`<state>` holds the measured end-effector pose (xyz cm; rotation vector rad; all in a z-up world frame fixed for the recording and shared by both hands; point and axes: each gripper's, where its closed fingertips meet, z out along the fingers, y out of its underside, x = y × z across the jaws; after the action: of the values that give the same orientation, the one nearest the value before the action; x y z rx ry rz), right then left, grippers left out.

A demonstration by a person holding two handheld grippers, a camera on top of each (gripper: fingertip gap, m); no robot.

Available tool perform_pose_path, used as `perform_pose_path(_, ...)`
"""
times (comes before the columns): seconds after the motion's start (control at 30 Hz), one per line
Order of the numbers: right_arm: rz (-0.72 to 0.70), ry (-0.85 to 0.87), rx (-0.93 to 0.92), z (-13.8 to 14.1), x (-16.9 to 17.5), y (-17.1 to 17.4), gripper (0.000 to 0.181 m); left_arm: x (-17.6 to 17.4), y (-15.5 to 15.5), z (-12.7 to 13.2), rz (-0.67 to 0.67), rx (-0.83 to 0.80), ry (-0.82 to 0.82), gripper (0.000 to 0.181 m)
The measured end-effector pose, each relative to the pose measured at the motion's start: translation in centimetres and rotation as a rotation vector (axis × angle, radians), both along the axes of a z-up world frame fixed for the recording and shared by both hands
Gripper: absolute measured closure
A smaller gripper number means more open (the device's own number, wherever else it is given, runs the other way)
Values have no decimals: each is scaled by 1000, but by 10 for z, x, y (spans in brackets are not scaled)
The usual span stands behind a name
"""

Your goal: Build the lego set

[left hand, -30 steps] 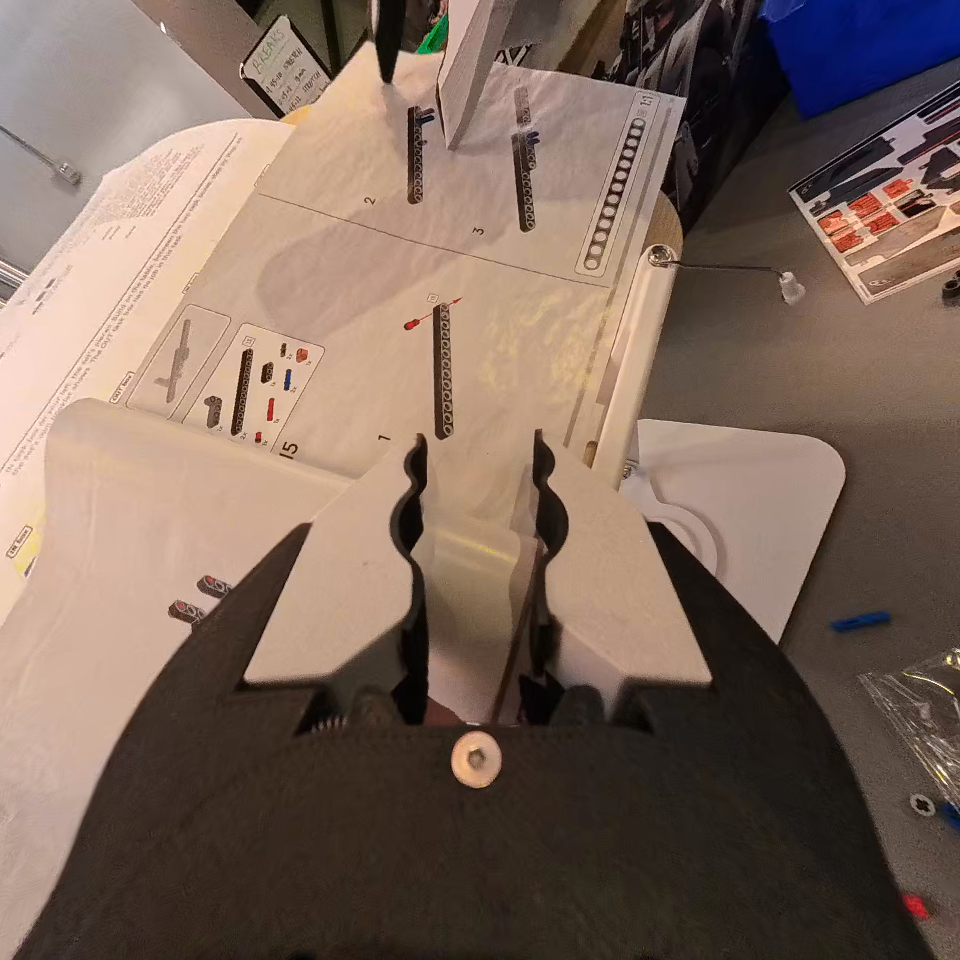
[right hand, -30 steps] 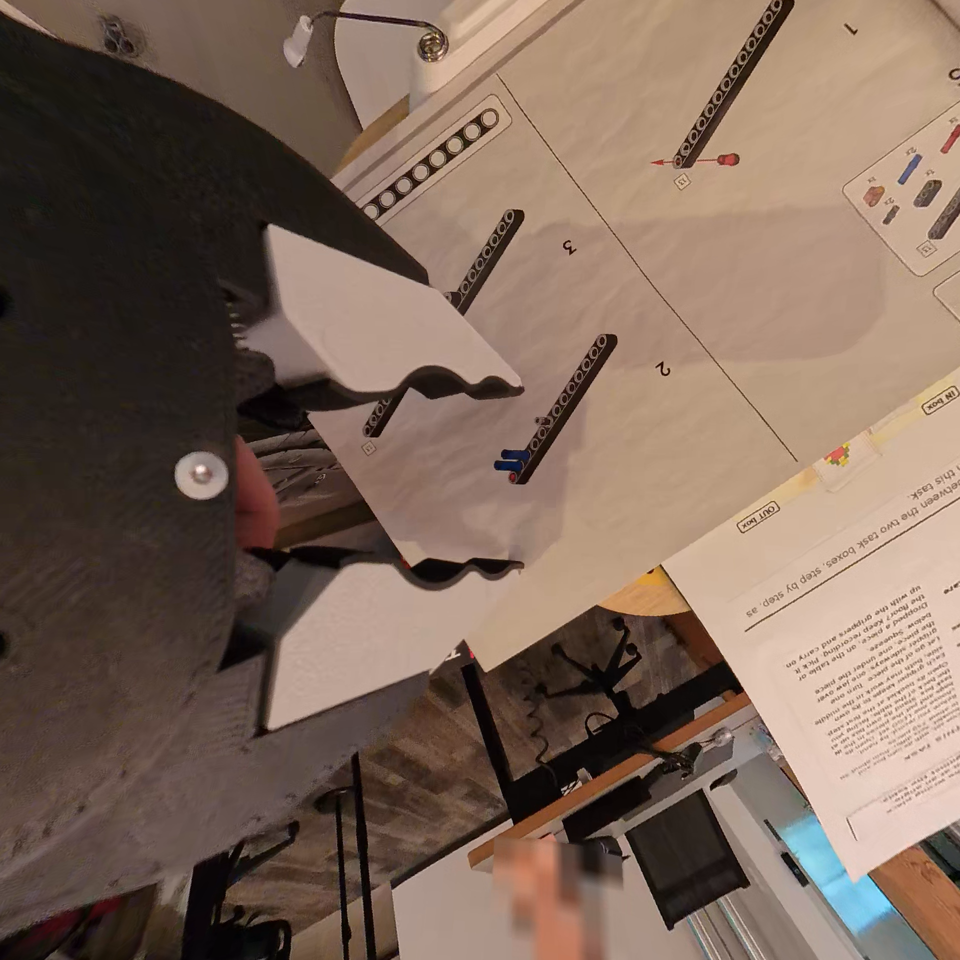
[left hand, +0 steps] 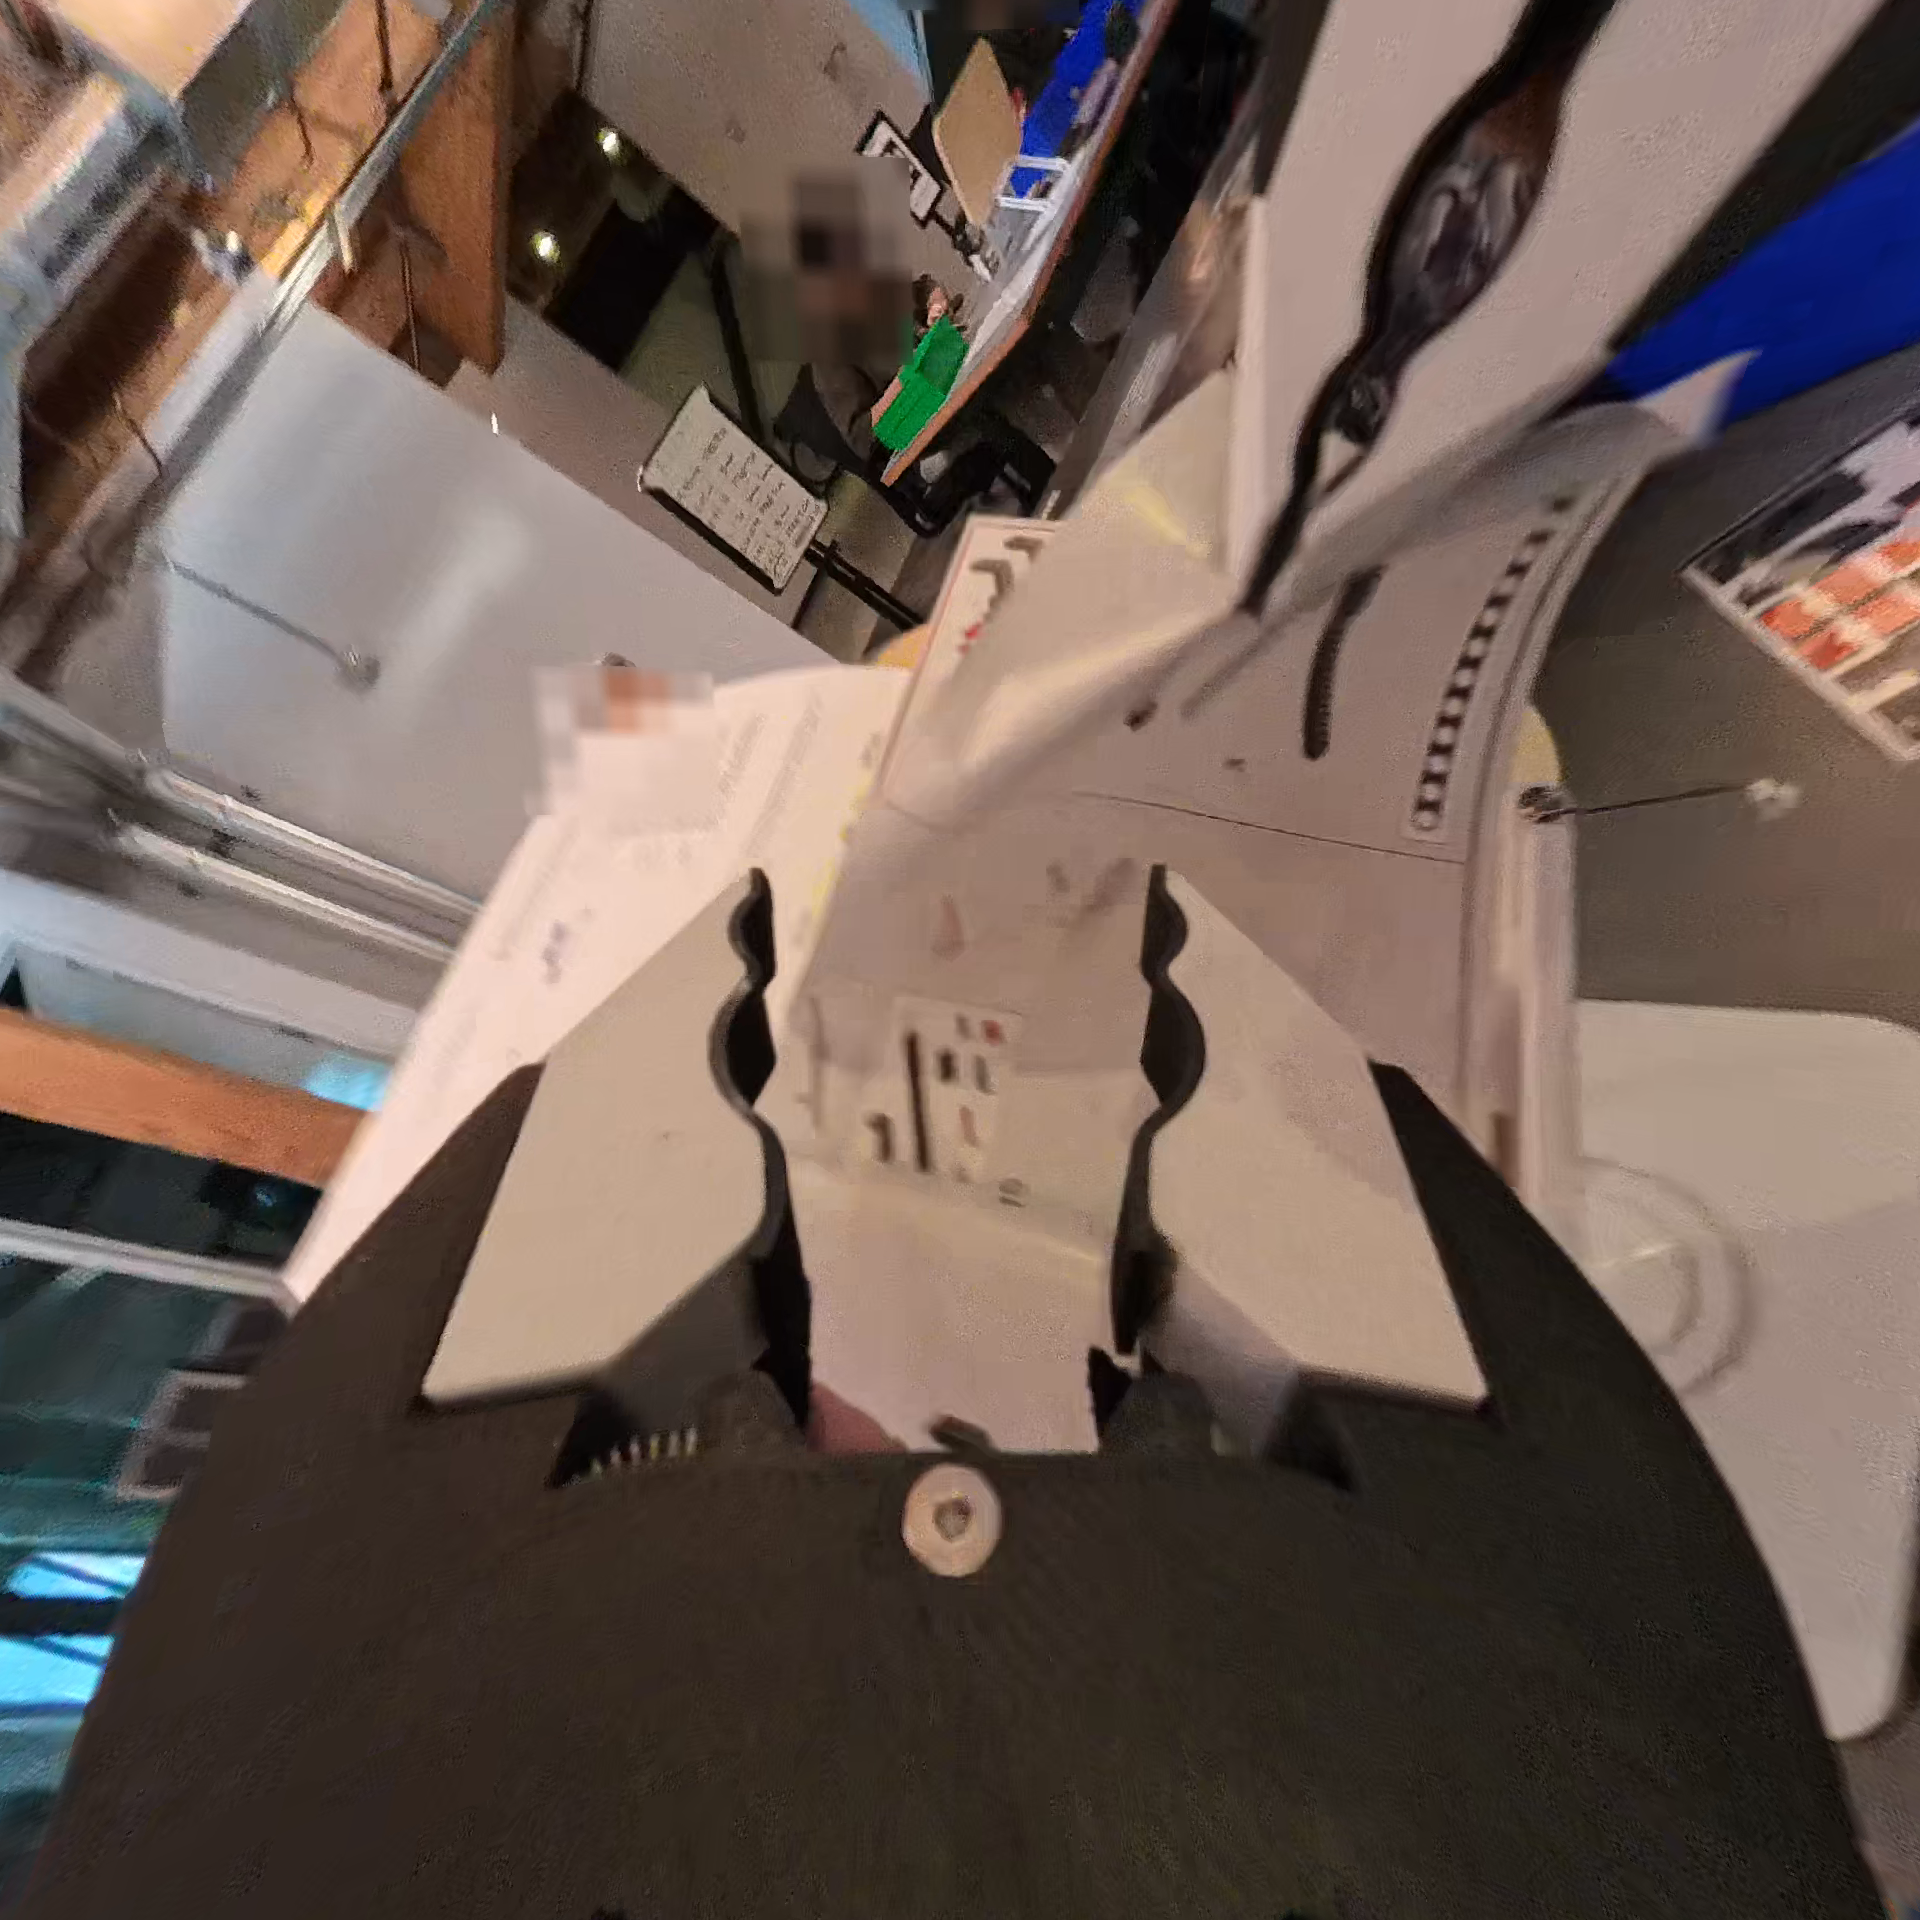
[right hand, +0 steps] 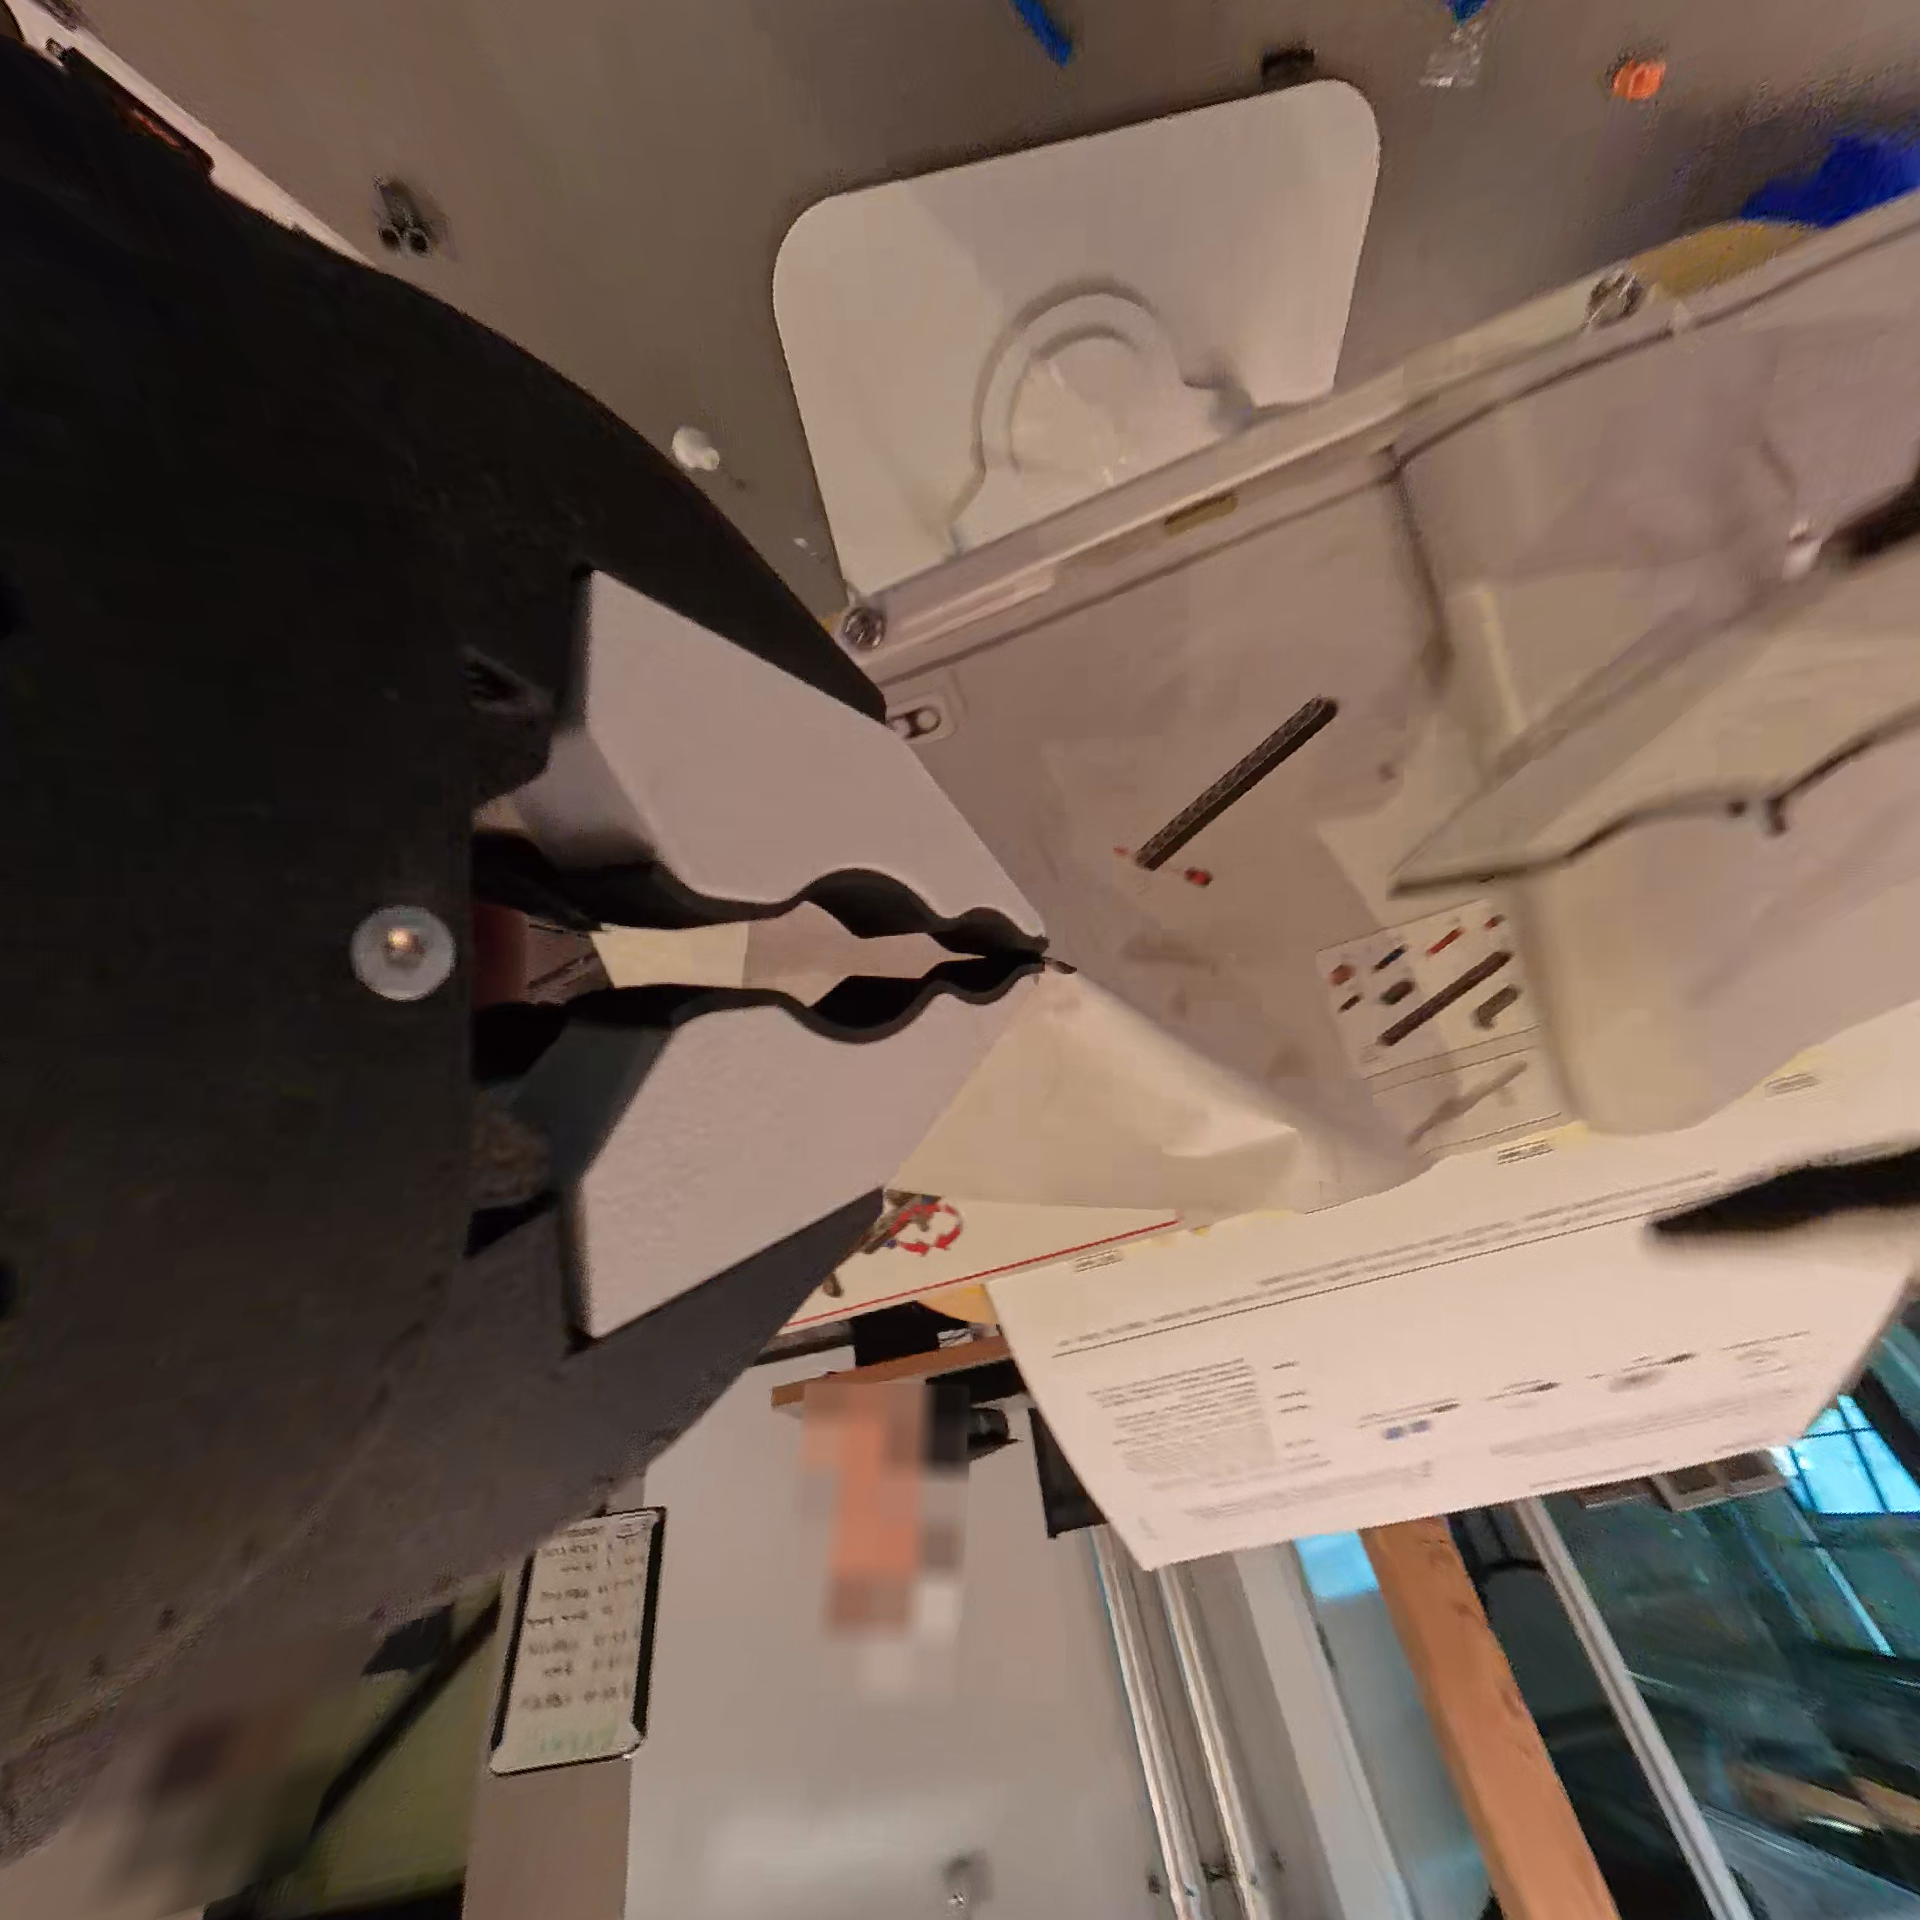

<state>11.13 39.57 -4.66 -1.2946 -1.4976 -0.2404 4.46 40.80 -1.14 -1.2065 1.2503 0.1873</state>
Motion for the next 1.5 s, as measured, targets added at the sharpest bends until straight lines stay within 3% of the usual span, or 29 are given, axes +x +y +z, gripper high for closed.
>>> perform_pose_path(0.07, 26, -21, 31, 3, -9, -10, 181, 10, 9, 9, -52, 5, 99, 108)
perform_pose_path(0.17, 64, -45, 39, 3, -21, -21, 181, 19, 23, -7, -124, -88, 274, 111)
perform_pose_path(0.37, 122, 48, 61, 19, -33, -37, 178, 16, 34, -22, -163, -118, 426, 181)
perform_pose_path(0.5, 92, 317, -19, 62, -9, -49, 137, 9, 27, -18, -195, -82, 377, 181)
perform_pose_path(0.53, 78, 354, -76, 63, -2, -50, 119, 7, 24, -16, -204, -75, 355, 181)
perform_pose_path(0.57, 66, 379, -150, 58, 2, -51, 104, 5, 20, -17, -215, -82, 344, 181)
perform_pose_path(0.6, 71, 389, -236, 49, 3, -55, 101, 2, 18, -17, -219, -72, 339, 181)
perform_pose_path(0.73, 166, 371, -472, 9, -18, -78, 104, -7, 10, -13, -232, -71, 298, 181)
perform_pose_path(0.83, 277, 385, -576, -4, -45, -94, 105, -17, 8, -12, -217, -76, 254, 181)
perform_pose_path(0.9, 335, 418, -630, -8, -61, -96, 101, -24, 9, -11, -183, -83, 204, 177)
perform_pose_path(1.0, 358, 425, -676, -21, -83, -87, 101, -49, 15, -9, -53, -122, 67, 144)
perform_pose_path(1.03, 363, 421, -678, -25, -89, -84, 101, -64, 17, -9, 15, -147, -4, 126)
perform_pose_path(1.13, 340, 365, -655, -40, -101, -75, 100, -116, 15, -26, 251, -308, -243, 107)
perform_pose_path(1.23, 348, 405, -656, -41, -107, -68, 100, -147, 2, -56, 419, -423, -381, 112)
perform_pose_path(1.33, 328, 428, -642, -45, -104, -58, 103, -136, -13, -89, 420, -595, -482, 126)
perform_pose_path(1.37, 324, 448, -643, -46, -103, -55, 106, -132, -16, -94, 420, -621, -506, 123)
perform_pose_path(1.47, 346, 552, -658, -39, -96, -48, 115, -125, -18, -102, 445, -644, -559, 139)
perform_pose_path(1.5, 351, 603, -661, -33, -92, -45, 116, -125, -16, -103, 462, -620, -553, 152)
